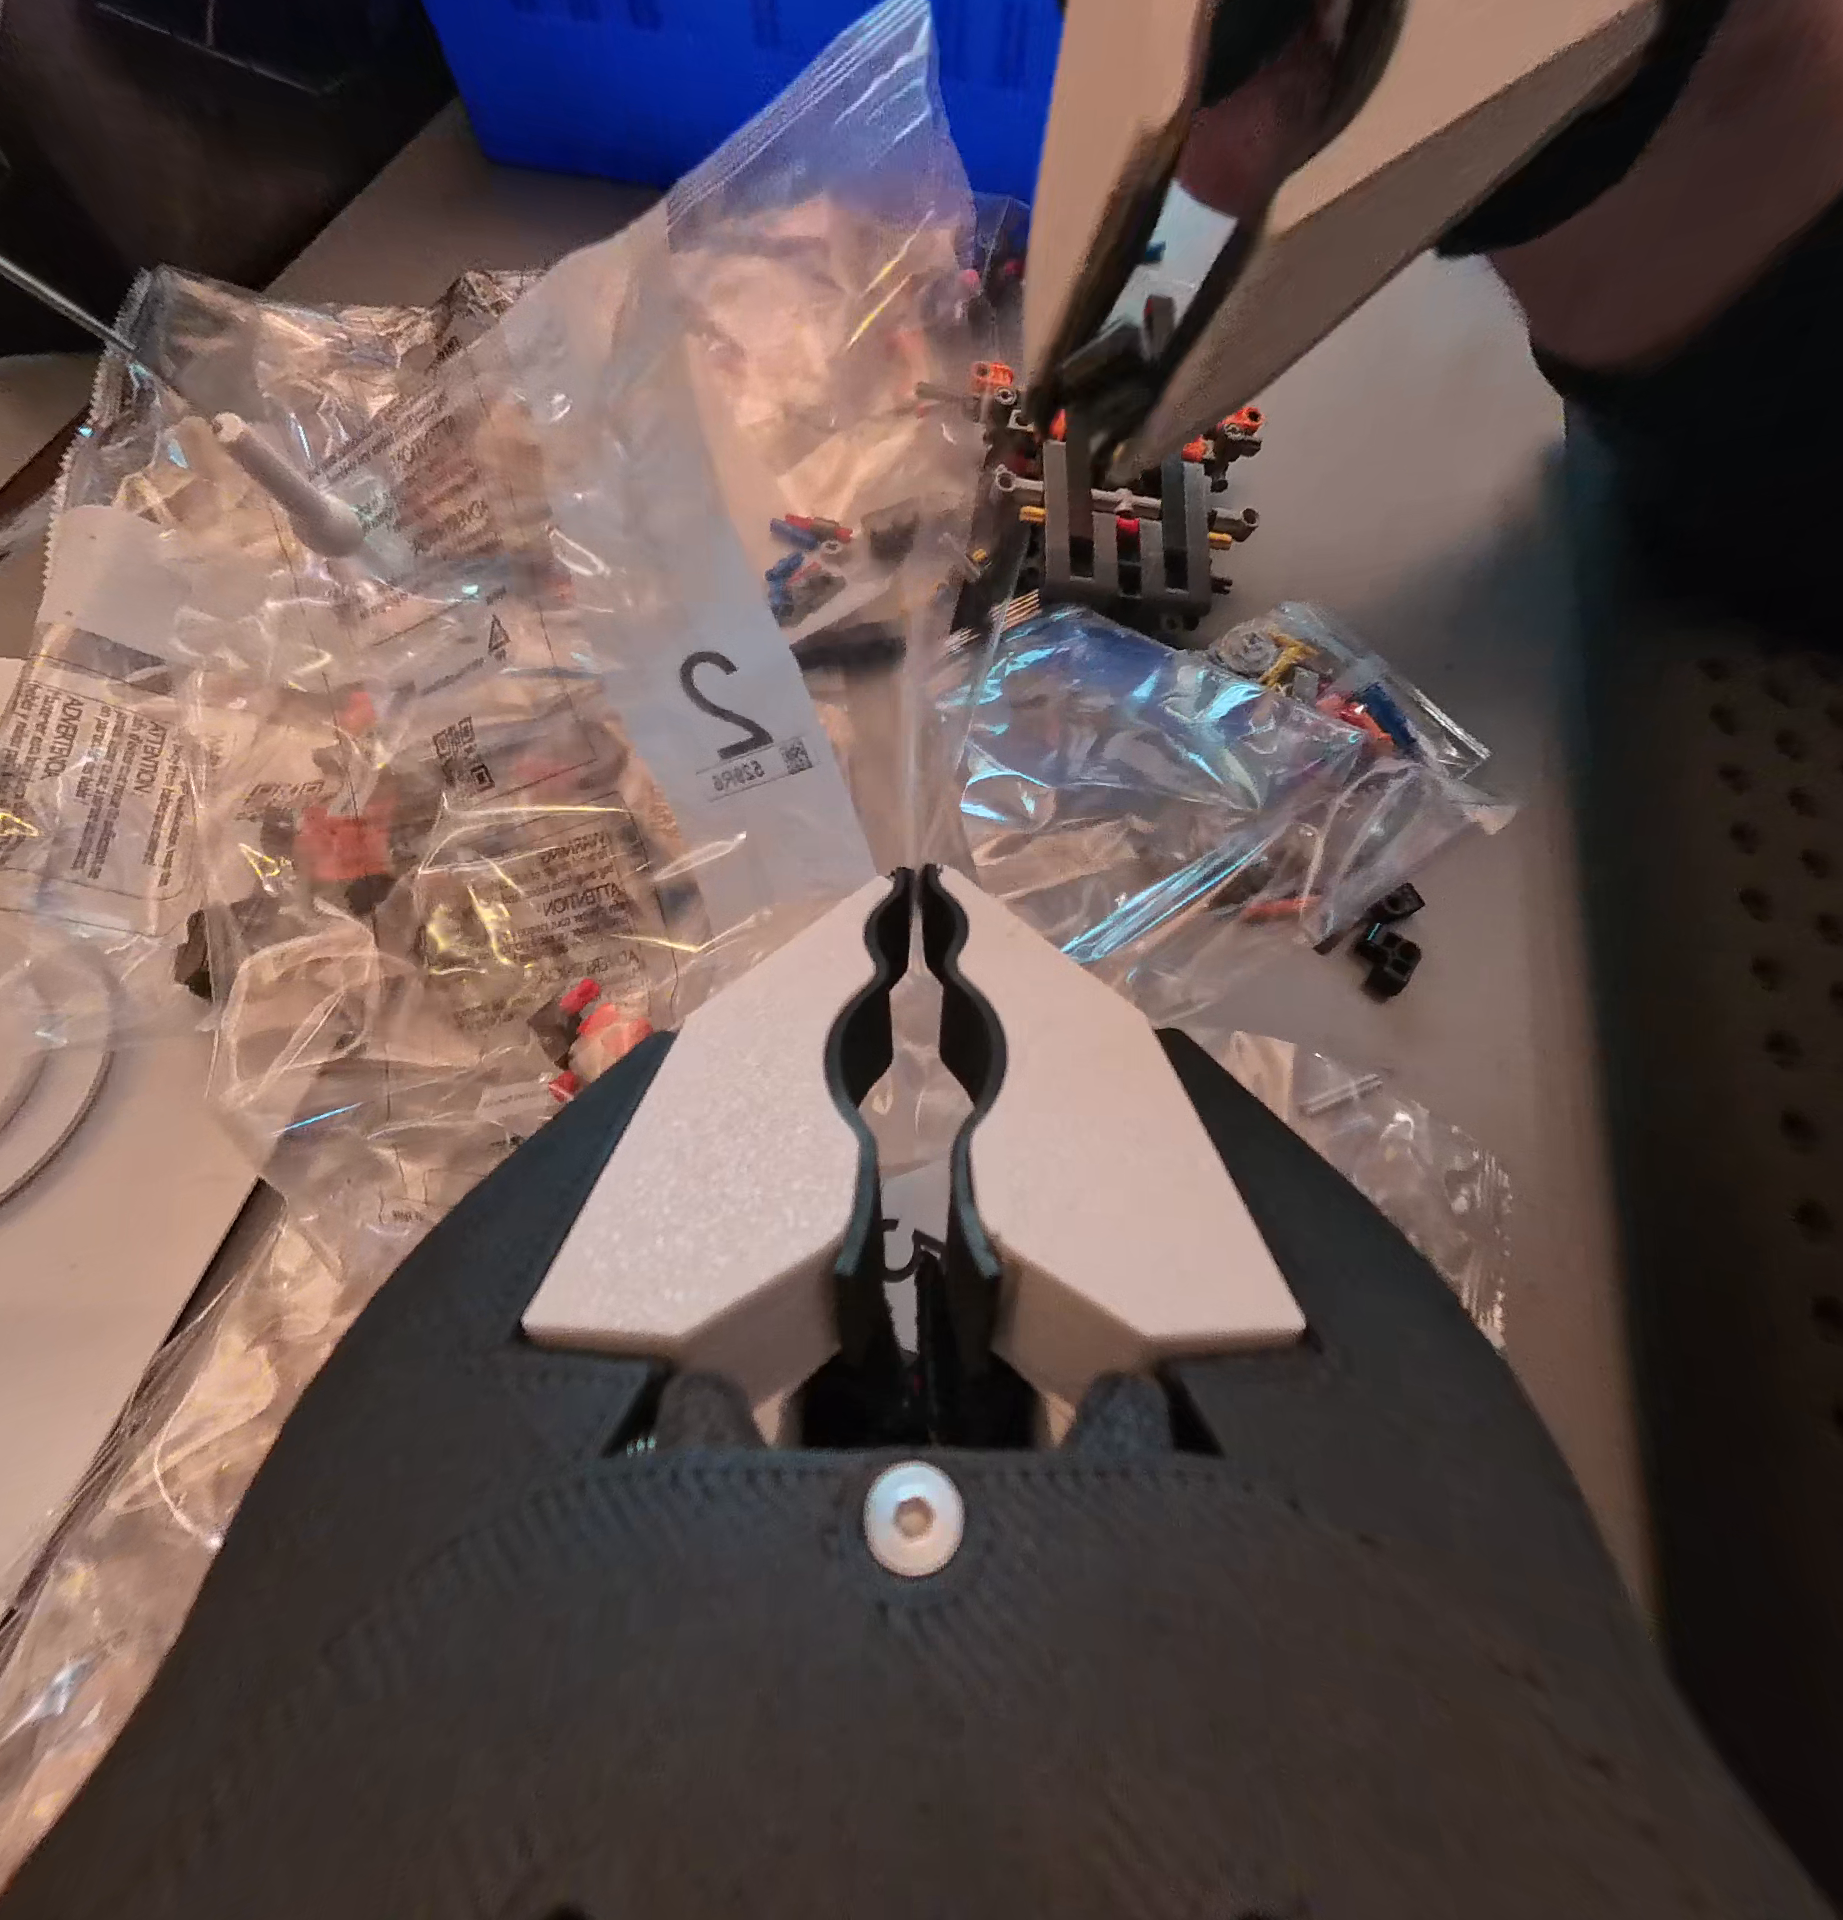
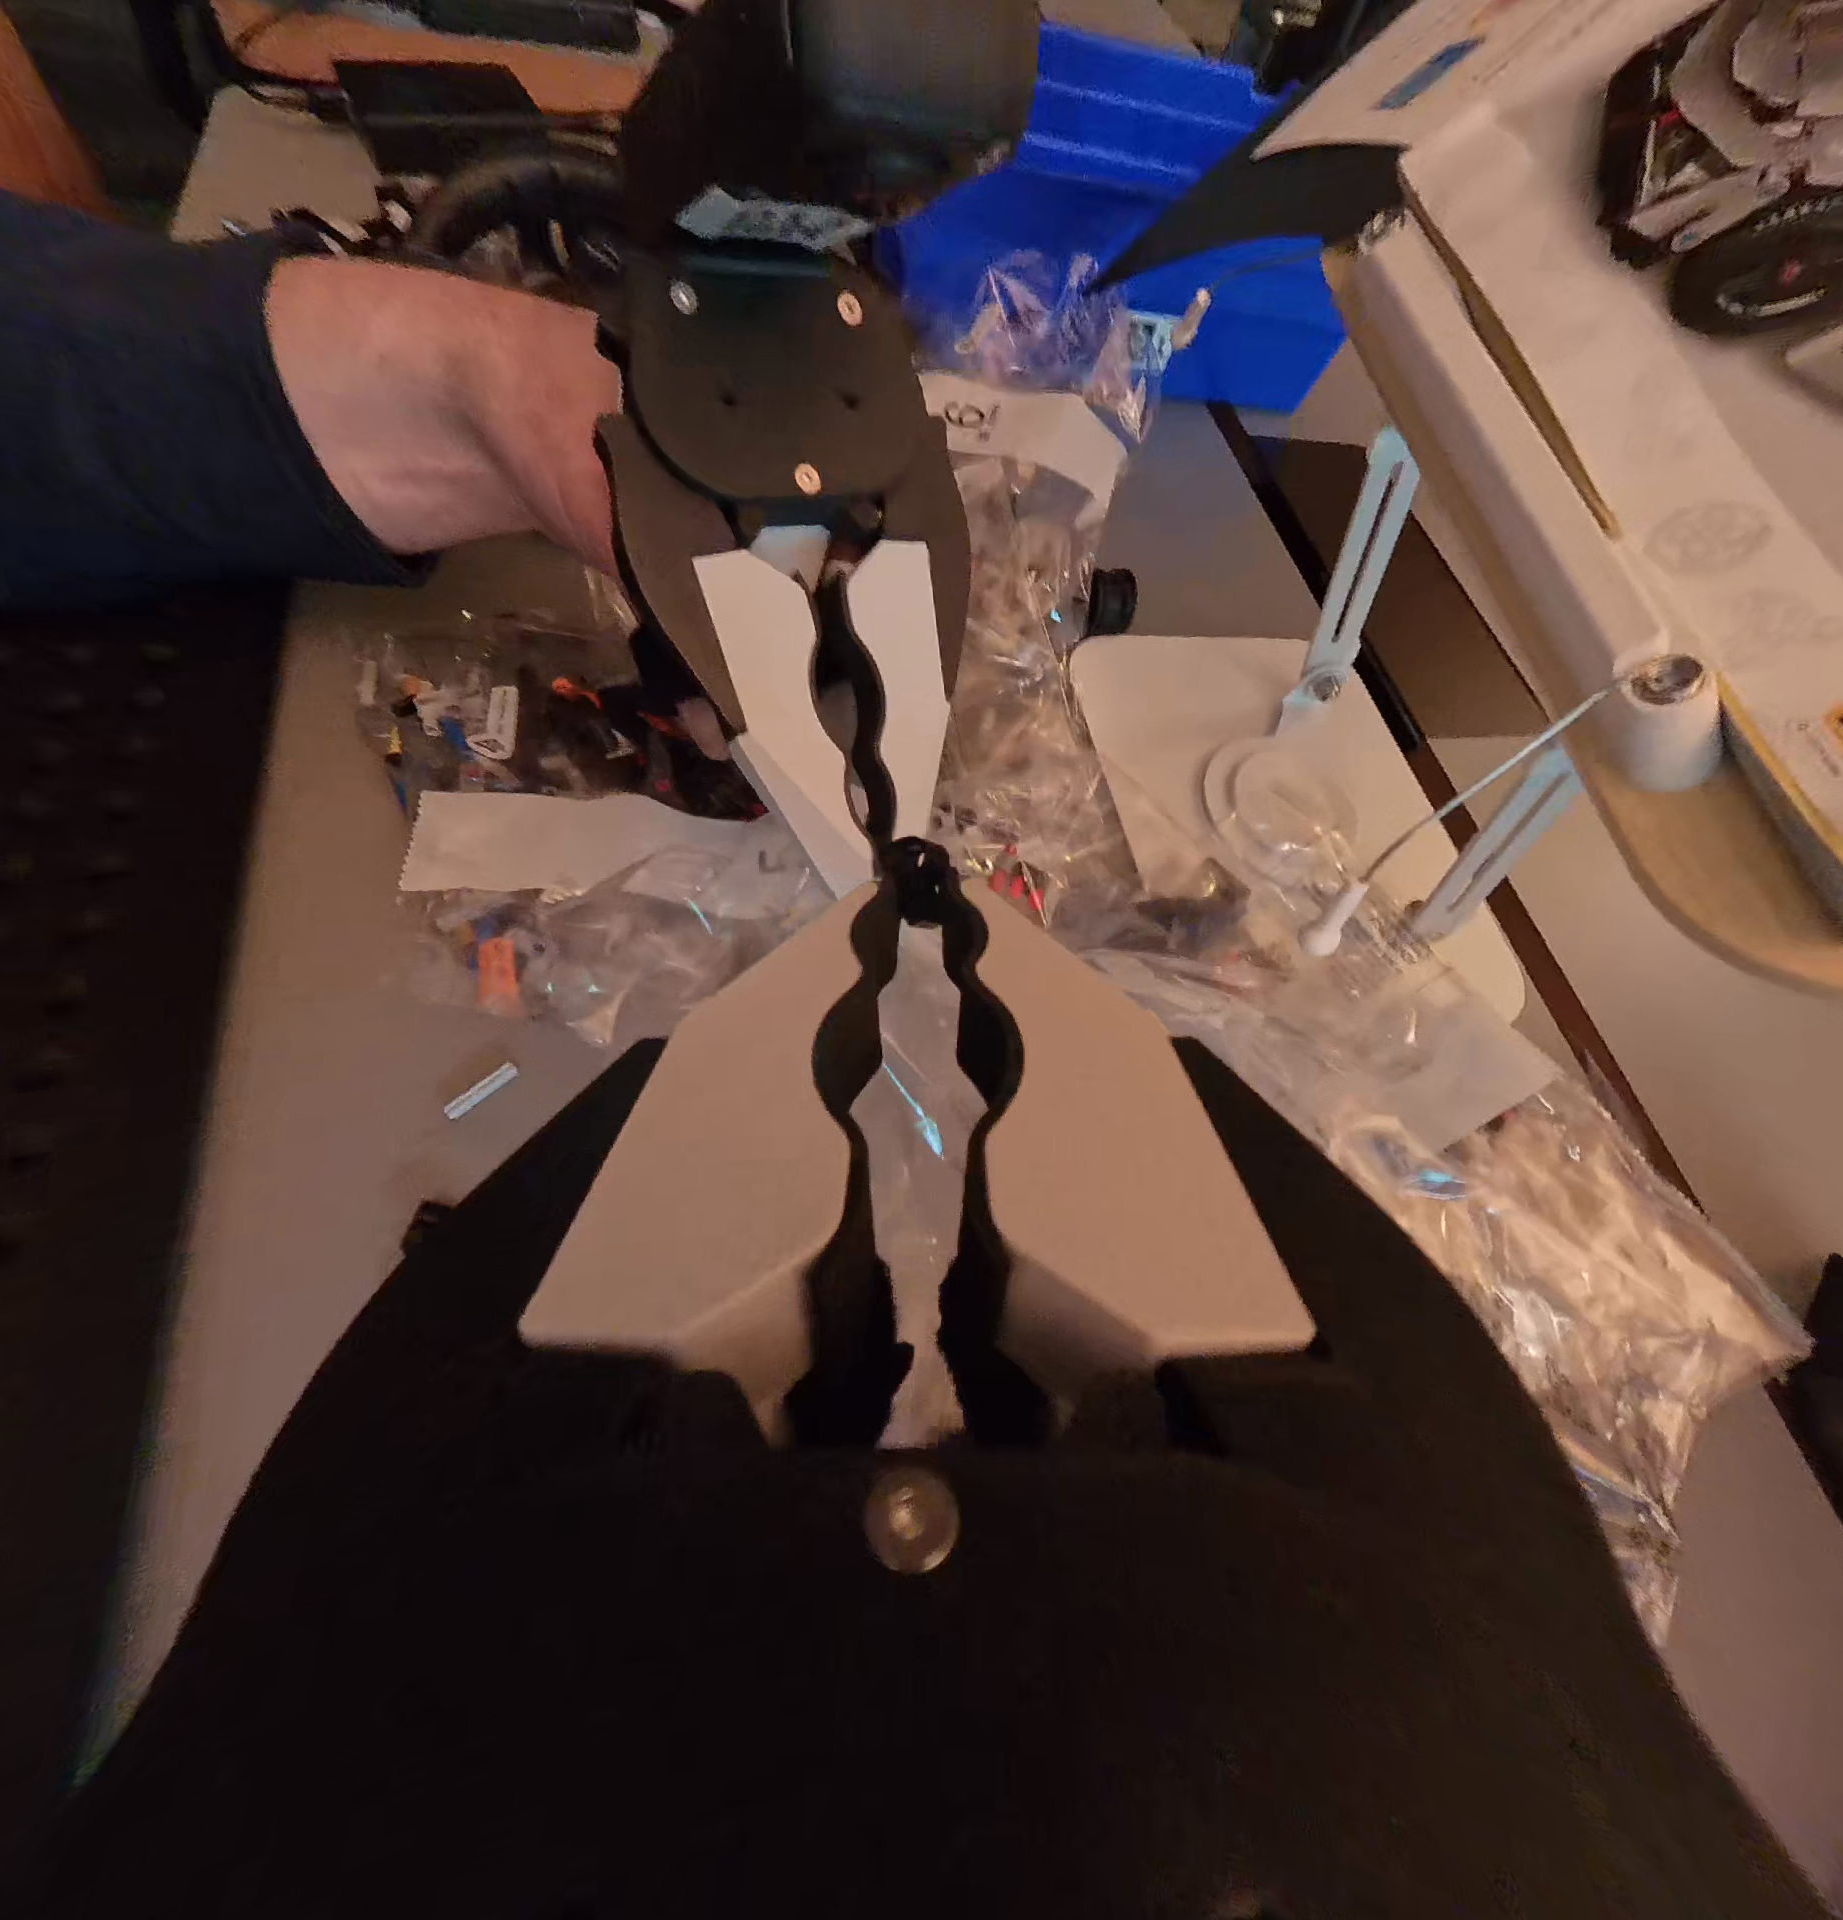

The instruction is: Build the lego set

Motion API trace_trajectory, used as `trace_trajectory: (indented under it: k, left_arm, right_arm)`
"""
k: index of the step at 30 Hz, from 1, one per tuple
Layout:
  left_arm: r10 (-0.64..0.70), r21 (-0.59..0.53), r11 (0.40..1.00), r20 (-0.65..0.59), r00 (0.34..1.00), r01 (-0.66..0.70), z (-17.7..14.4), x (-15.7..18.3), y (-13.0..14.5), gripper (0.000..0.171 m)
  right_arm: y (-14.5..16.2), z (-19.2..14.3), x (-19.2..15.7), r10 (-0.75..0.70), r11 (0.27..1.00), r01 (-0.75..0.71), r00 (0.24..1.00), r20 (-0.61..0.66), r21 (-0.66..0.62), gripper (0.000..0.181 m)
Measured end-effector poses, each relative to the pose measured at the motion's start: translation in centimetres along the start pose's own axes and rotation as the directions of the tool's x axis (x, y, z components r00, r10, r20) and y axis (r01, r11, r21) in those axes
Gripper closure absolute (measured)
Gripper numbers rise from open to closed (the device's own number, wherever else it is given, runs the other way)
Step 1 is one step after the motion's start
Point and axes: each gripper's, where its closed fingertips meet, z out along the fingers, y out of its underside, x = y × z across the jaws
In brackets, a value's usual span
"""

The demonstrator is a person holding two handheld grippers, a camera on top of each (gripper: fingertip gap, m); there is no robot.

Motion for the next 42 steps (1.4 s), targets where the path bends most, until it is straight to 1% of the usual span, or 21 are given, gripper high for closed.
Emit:
trace_trajectory:
  k: [4, 7, 9, 13, 20, 23, 28, 32, 35, 42]
  left_arm:
    - [0.000, 0.000, 1.000, 0.003, 1.000, 0.000, 0.0, 0.0, 0.0, 0.171]
    - [0.003, 0.000, 1.000, 0.005, 1.000, -0.003, 0.0, 0.0, 0.0, 0.171]
    - [0.005, -0.001, 1.000, 0.007, 1.000, -0.005, 0.0, 0.0, 0.0, 0.171]
    - [0.027, -0.031, 0.999, 0.031, 0.999, -0.026, 0.3, -0.3, 0.4, 0.171]
    - [0.077, -0.066, 0.995, 0.059, 0.995, -0.073, 0.8, -0.3, 0.7, 0.171]
    - [0.103, -0.087, 0.991, 0.070, 0.992, -0.097, 1.1, -0.2, 0.9, 0.171]
    - [0.159, -0.116, 0.982, 0.079, 0.984, -0.149, 1.6, 0.2, 1.0, 0.171]
    - [0.183, -0.136, 0.976, 0.077, 0.980, -0.172, 1.9, 0.4, 1.2, 0.171]
    - [0.192, -0.138, 0.974, 0.070, 0.979, -0.181, 2.0, 0.5, 1.3, 0.171]
    - [0.185, -0.124, 0.976, 0.058, 0.981, -0.177, 2.0, 0.7, 1.1, 0.171]
  right_arm:
    - [1.7, 0.6, 0.8, 0.011, 0.997, -0.014, 0.999, -0.032, -0.077, 0.177]
    - [2.0, 0.7, 1.1, 0.006, 0.995, -0.012, 0.998, -0.056, -0.101, 0.177]
    - [2.6, 0.8, 1.3, -0.001, 0.990, -0.009, 0.997, -0.073, -0.142, 0.177]
    - [4.1, 1.3, 1.5, -0.017, 0.975, -0.004, 0.996, -0.092, -0.224, 0.176]
    - [5.5, 1.8, 1.9, -0.005, 0.955, -0.030, 0.993, -0.115, -0.294, 0.176]
    - [6.3, 2.1, 2.2, -0.038, 0.938, -0.012, 0.990, -0.137, -0.347, 0.177]
    - [6.7, 2.6, 2.6, -0.107, 0.920, 0.031, 0.979, -0.176, -0.390, 0.176]
    - [6.8, 3.0, 2.3, -0.117, 0.916, 0.043, 0.980, -0.163, -0.398, 0.177]
    - [6.6, 3.4, 2.0, -0.102, 0.925, 0.039, 0.983, -0.150, -0.377, 0.176]
    - [6.1, 3.7, 2.8, -0.091, 0.941, 0.021, 0.977, -0.194, -0.337, 0.175]
